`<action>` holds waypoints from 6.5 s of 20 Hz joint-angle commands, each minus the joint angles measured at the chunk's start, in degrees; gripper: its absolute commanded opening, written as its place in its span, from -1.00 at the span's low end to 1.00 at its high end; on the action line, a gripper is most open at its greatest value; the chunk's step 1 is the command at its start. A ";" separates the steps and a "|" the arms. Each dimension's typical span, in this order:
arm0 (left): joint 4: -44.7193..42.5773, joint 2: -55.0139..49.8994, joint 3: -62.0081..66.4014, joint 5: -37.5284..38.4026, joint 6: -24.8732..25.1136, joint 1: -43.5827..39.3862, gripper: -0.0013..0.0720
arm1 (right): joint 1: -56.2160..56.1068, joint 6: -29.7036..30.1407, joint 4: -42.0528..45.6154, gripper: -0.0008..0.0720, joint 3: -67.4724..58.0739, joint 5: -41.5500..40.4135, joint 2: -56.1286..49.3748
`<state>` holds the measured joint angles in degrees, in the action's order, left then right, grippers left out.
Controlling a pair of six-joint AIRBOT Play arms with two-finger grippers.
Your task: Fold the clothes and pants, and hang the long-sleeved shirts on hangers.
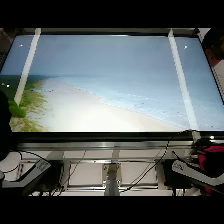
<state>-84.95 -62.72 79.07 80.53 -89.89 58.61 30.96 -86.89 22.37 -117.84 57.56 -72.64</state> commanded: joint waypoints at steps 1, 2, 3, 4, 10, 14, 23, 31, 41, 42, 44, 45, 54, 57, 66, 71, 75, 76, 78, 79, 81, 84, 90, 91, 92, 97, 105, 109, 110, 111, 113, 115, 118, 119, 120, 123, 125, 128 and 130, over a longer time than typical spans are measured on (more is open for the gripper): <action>0.00 -0.04 -0.61 -0.59 -0.07 0.39 -0.92 | -0.04 -0.02 0.00 0.91 -0.07 0.02 0.02; -1.09 -0.09 -0.66 -0.63 0.55 0.50 -0.92 | -0.04 -0.02 0.00 0.91 -0.07 0.02 0.02; -2.99 -0.20 -0.76 -1.11 0.74 0.70 -0.92 | -0.04 -0.02 0.00 0.91 -0.07 0.02 0.02; -3.82 -0.46 -0.83 -1.60 0.76 1.33 -0.92 | -0.04 -0.02 -0.02 0.91 -0.07 0.02 0.02; -2.84 -5.60 -0.94 -2.82 0.72 7.04 0.77 | -0.04 -0.02 0.00 0.91 -0.07 0.02 0.02; -4.50 -9.75 -0.94 -4.11 0.74 7.21 0.76 | -0.04 -0.02 0.00 0.91 -0.07 0.02 0.02; -4.31 -18.78 -0.94 -7.34 0.74 7.15 0.62 | -0.04 -0.02 0.00 0.91 -0.07 0.02 0.02; 3.10 -21.03 -0.94 -7.63 0.81 6.84 -0.92 | -0.04 -0.02 0.00 0.91 -0.07 0.00 0.02; 54.66 -3.52 0.59 -21.62 12.20 -14.62 -0.94 | -0.04 -0.02 0.00 0.91 -0.07 0.00 0.02; 55.49 -2.12 2.67 -22.01 12.15 -20.59 -0.94 | -0.04 -0.02 0.00 0.90 -0.07 0.00 0.02; 55.47 -1.20 9.22 -23.37 9.97 -33.53 -0.94 | -0.04 -0.15 -0.13 0.91 -0.07 -0.13 0.02; 55.41 -1.51 13.44 -24.48 8.87 -40.52 -0.94 | -0.04 -0.81 -0.57 0.91 -0.07 -0.59 0.02; 25.86 -9.79 33.59 -31.87 0.11 -81.64 -0.93 | -0.04 -0.72 -0.50 0.91 -0.07 -2.08 0.02; 24.92 -15.56 33.53 -29.99 0.28 -86.90 -0.92 | -0.04 -0.66 -0.28 0.91 -0.07 -1.99 0.02; 13.07 -27.28 33.53 -15.56 2.21 -89.29 0.38 | -0.04 -0.50 6.97 0.88 -0.07 -0.74 -0.04; 3.19 -27.06 33.53 -12.41 2.25 -89.22 -0.92 | -0.04 4.00 20.39 -0.92 1.14 3.37 -0.81; -4.04 -27.06 33.31 -11.87 2.49 -89.00 -0.92 | -0.04 5.18 19.06 -0.93 2.47 14.73 -7.02; -3.34 -27.06 32.54 -11.80 4.66 -88.50 -0.93 | -0.04 7.13 15.54 -0.94 4.72 17.16 -8.68; 0.42 -27.08 29.18 -11.26 7.78 -86.62 -0.93 | -0.07 10.14 9.22 -0.94 9.16 22.62 -12.11; 4.35 -27.15 26.67 -11.43 8.50 -85.18 -0.93 | -0.07 11.23 5.60 -0.94 11.89 26.03 -14.12; 15.17 -27.63 21.07 -14.32 9.40 -81.57 -0.93 | -0.61 13.31 -0.63 -0.94 17.88 31.61 -17.53; 31.32 -31.32 18.14 -19.96 9.33 -78.14 -0.86 | -3.80 14.62 -2.08 -0.93 25.88 33.68 -21.33; 42.95 -40.02 18.16 -36.96 9.35 -79.97 0.59 | -11.21 14.56 7.93 0.42 27.98 25.79 -24.30; 44.19 -41.22 18.16 -39.63 9.35 -80.39 0.59 | -11.76 14.56 7.91 0.42 27.98 25.09 -24.30; 45.72 -42.29 18.16 -41.81 9.35 -80.81 0.59 | -12.13 14.56 7.93 0.42 27.98 24.72 -24.30; 49.68 -46.99 18.18 -45.42 9.35 -82.23 -0.55 | -12.13 14.58 8.15 0.42 27.98 23.56 -24.30; 23.47 -33.14 18.18 -20.15 15.23 -79.97 -0.93 | -12.48 12.72 15.13 0.42 28.04 24.55 -25.55; 2.86 -25.66 18.16 7.50 9.05 -81.15 -0.93 | -15.08 11.37 16.00 0.42 28.04 25.18 -28.11; 2.23 -25.20 18.16 11.65 9.07 -81.15 -0.93 | -16.06 11.34 16.35 0.41 28.02 25.33 -28.92; 2.23 -25.14 18.16 14.80 9.09 -81.15 -0.93 | -17.20 11.39 17.62 0.41 28.04 25.14 -29.81; 1.53 -25.16 18.10 17.38 9.18 -81.15 -0.93 | -19.50 11.37 23.50 0.41 28.02 22.80 -31.85; -3.96 -25.16 18.10 17.92 9.29 -81.18 -0.93 | -21.03 11.30 26.97 0.41 28.00 20.63 -33.79; -8.74 -25.20 18.10 18.78 9.31 -81.15 -0.93 | -22.73 10.62 26.97 0.42 27.98 16.55 -36.28; -8.72 -25.27 18.10 19.32 9.33 -81.15 -0.93 | -23.34 9.94 26.97 0.42 27.98 15.28 -36.74; -8.70 -25.40 18.10 19.65 9.33 -81.15 -0.93 | -24.09 9.79 26.93 0.42 27.98 14.73 -37.20; -8.66 -25.59 18.08 19.61 9.33 -81.15 -0.93 | -27.26 9.92 27.08 0.42 27.98 16.72 -38.56; -8.44 -25.73 18.08 19.63 9.33 -81.15 -0.93 | -29.31 10.12 27.12 0.42 27.98 17.49 -39.43; -8.04 -25.75 18.08 19.61 9.33 -81.15 -0.93 | -31.67 11.17 26.97 0.41 27.98 18.58 -40.39; -8.07 -25.75 18.08 19.61 9.33 -81.15 -0.93 | -33.03 11.52 26.91 0.41 27.98 18.36 -40.52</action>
<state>-92.97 -88.42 97.17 100.01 -80.55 -22.52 0.05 -76.16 49.15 -89.82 75.50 -112.51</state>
